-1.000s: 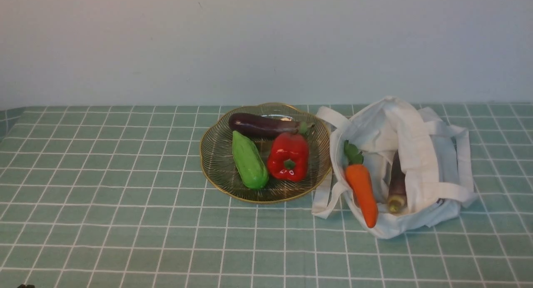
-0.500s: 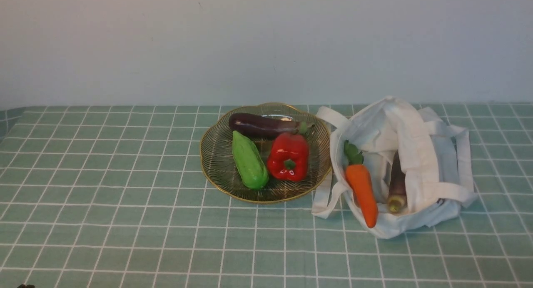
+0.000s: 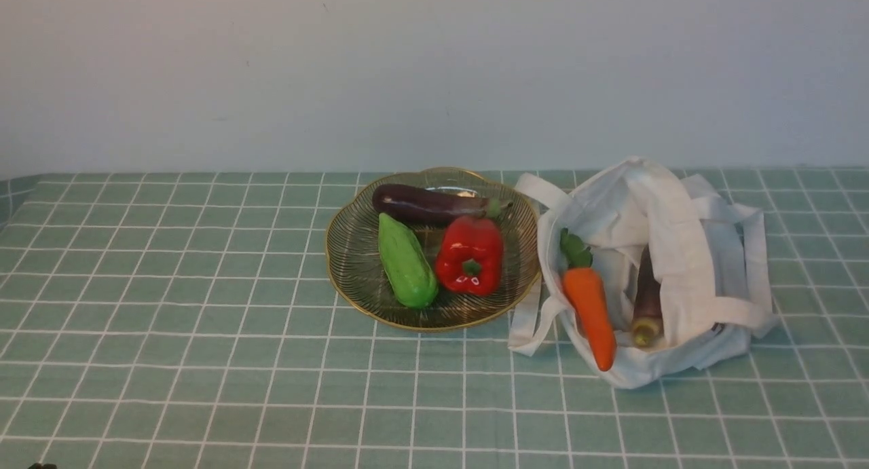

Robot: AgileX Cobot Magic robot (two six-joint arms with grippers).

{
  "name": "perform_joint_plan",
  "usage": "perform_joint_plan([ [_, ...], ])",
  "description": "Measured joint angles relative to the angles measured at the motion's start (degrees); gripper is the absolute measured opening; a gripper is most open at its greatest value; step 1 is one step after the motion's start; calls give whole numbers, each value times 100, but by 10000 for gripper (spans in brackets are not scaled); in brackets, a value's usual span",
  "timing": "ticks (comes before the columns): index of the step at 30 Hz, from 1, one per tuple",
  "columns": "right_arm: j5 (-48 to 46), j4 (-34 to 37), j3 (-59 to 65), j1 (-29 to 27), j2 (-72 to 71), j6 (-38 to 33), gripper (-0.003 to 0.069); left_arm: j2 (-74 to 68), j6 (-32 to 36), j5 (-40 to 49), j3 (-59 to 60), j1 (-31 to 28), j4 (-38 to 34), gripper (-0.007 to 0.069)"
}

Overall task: Take vegetables from cloth bag on blue coffee tablecloth place on plate.
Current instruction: 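Reach into the white cloth bag and grasp a vegetable inside with the right gripper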

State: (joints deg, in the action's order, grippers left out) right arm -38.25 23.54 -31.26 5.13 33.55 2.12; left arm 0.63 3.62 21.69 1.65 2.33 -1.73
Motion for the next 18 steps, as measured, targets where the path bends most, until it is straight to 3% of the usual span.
perform_joint_plan([
  [5,-924,-61,-891,0,2284,-407,-10,0,0,0,0,0,0,-5],
  [12,-990,497,-1912,59,4305,-1234,6,0,0,0,0,0,0,-5],
  [18,-871,648,-2629,388,5509,-1344,57,0,0,0,0,0,0,-5],
])
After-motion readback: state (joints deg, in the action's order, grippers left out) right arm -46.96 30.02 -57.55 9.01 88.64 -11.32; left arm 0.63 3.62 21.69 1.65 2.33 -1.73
